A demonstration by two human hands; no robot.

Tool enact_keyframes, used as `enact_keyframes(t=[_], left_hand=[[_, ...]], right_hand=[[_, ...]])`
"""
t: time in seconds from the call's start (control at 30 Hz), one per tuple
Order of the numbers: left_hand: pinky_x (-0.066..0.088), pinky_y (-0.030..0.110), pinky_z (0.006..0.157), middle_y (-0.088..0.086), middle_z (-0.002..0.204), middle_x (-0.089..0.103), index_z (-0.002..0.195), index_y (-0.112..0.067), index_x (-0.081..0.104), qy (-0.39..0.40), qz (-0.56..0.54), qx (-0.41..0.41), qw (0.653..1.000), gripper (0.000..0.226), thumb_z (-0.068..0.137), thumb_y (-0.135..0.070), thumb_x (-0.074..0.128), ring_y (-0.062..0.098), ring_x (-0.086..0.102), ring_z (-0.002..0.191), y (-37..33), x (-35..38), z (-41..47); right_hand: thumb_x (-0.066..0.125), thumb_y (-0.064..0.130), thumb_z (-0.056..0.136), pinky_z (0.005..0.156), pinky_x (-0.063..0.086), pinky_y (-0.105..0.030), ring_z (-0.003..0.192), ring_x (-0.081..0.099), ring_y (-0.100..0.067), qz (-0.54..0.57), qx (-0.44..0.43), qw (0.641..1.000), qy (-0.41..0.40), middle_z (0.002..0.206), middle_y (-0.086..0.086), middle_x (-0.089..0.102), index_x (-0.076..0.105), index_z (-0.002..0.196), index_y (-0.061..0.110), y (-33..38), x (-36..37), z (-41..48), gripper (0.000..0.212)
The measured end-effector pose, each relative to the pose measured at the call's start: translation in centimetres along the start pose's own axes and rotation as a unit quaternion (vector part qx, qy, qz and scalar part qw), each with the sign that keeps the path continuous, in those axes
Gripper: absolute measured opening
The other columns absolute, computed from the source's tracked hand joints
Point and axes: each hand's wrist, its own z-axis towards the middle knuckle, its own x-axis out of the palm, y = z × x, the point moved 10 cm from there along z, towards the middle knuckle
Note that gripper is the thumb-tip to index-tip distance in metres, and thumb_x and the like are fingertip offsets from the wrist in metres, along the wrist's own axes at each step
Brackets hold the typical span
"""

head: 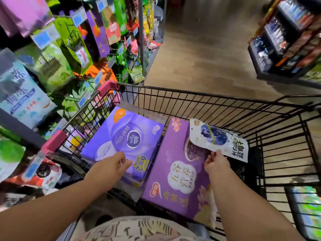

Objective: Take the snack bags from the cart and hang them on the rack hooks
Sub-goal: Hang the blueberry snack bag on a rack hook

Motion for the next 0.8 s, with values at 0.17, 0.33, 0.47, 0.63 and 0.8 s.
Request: enact_keyframes(t=[0.17, 0.33, 0.47, 0.63, 0.8], left_hand=[[0.040, 0.033, 0.063, -0.001, 0.064, 0.052, 0.079, -0.025, 0.042, 0.006, -0.006, 0.002, 1.000, 0.035, 0.092, -0.058, 0.042, 0.022, 0.057, 0.073, 0.1, 0.3, 0.0], [0.039, 0.033, 0.063, -0.001, 0.064, 0.052, 0.077, -0.027, 0.042, 0.007, -0.013, -0.003, 1.000, 0.035, 0.091, -0.058, 0.043, 0.021, 0.057, 0.073, 0.3, 0.2, 0.2], [0.037, 0.032, 0.060, -0.001, 0.064, 0.053, 0.078, -0.027, 0.044, 0.010, -0.010, -0.002, 1.000, 0.034, 0.092, -0.058, 0.044, 0.018, 0.057, 0.072, 0.0, 0.1, 0.3], [0.037, 0.029, 0.058, 0.000, 0.062, 0.052, 0.080, -0.027, 0.046, 0.015, -0.019, -0.001, 1.000, 0.034, 0.091, -0.059, 0.043, 0.012, 0.056, 0.066, -0.4, 0.0, 0.3], [0.044, 0.031, 0.069, -0.009, 0.078, 0.058, 0.096, -0.027, 0.051, 0.006, -0.052, 0.000, 0.999, 0.045, 0.080, -0.070, 0.048, 0.007, 0.056, 0.075, -0.3, -0.1, 0.4]], right_hand=[[0.044, 0.007, 0.101, 0.043, 0.041, -0.013, 0.054, 0.047, -0.005, -0.052, 0.020, 0.998, -0.022, 0.072, -0.003, 0.046, 0.044, 0.075, 0.014, 1.2, -0.5, -0.8, 0.027], [0.050, 0.007, 0.093, 0.060, 0.044, -0.029, 0.066, 0.051, -0.023, -0.217, -0.112, 0.970, -0.009, 0.076, -0.006, 0.050, 0.044, 0.073, 0.018, 4.3, 1.9, -3.3, 0.024], [0.054, 0.017, 0.085, 0.062, 0.042, -0.037, 0.069, 0.047, -0.024, -0.285, -0.239, 0.928, 0.022, 0.075, -0.011, 0.052, 0.044, 0.069, 0.015, 5.5, 5.1, -6.4, 0.020], [0.045, 0.015, 0.095, 0.068, 0.039, -0.033, 0.079, 0.052, -0.024, -0.429, -0.284, 0.845, 0.148, 0.081, -0.005, 0.057, 0.049, 0.085, 0.016, 4.5, 9.1, -10.3, 0.011], [0.046, 0.038, 0.094, 0.077, 0.046, -0.038, 0.081, 0.056, -0.025, -0.590, -0.330, 0.699, 0.234, 0.079, 0.001, 0.057, 0.044, 0.077, 0.032, 3.4, 12.9, -12.8, 0.019]])
